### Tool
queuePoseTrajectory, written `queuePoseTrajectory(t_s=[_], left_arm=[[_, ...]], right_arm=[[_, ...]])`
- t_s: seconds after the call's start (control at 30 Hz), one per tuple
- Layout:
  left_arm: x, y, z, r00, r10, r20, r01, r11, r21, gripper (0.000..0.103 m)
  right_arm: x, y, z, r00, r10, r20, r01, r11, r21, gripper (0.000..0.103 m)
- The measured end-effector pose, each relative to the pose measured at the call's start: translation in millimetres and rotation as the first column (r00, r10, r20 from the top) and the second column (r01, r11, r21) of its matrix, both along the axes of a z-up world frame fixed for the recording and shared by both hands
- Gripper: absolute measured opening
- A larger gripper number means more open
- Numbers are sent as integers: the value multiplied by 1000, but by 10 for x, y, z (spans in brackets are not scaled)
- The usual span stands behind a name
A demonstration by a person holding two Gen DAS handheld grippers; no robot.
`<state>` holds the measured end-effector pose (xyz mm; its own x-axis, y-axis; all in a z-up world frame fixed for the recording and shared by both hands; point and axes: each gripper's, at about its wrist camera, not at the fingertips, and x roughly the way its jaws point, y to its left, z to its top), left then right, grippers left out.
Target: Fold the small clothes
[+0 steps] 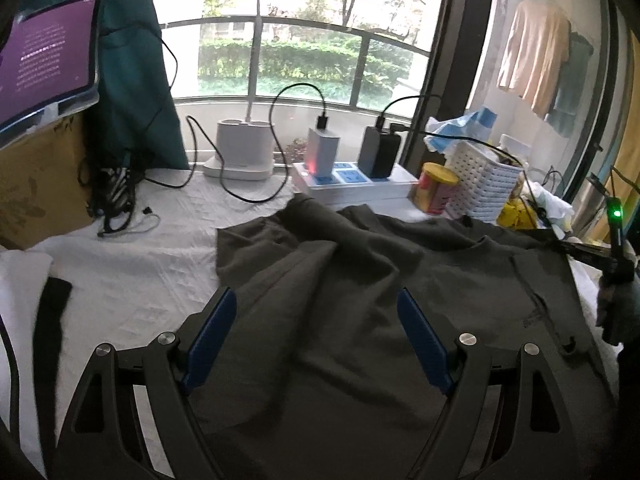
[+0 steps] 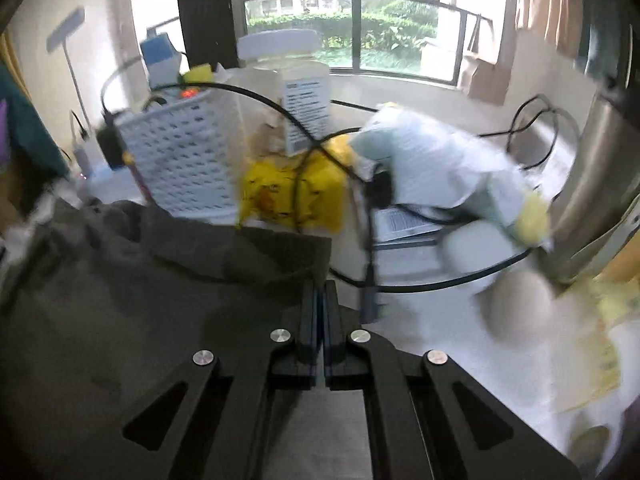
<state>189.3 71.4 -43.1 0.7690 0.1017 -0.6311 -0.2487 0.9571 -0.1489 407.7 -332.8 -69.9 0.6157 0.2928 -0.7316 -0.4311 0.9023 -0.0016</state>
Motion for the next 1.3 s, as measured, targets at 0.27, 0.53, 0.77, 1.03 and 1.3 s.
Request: queuePoseTrajectory(t_s=[0.27, 0.53, 0.77, 1.03, 1.3], left_arm=[[-98, 328, -6, 999, 46, -20, -45, 999, 30, 85], [-137, 601, -86, 999, 18, -41, -17, 1000, 14, 85], [-156, 761, -350, 993, -15, -121, 7, 998, -69, 84], [-231, 818, -513, 988, -57, -146, 36, 989, -142, 41], [-324, 542, -281, 987, -151, -57, 144, 983, -115, 8]], right_arm=[[-140, -28, 56, 999, -32, 20, 33, 999, -15, 3], [-577, 99, 287, 998, -24, 64, 24, 1000, -10, 41], [-1060, 40, 419, 997, -61, 51, 59, 997, 52, 42], [-1415, -30, 432, 997, -82, 14, 80, 991, 107, 42], [-1537, -32, 431, 998, -65, 8, 64, 988, 142, 42]])
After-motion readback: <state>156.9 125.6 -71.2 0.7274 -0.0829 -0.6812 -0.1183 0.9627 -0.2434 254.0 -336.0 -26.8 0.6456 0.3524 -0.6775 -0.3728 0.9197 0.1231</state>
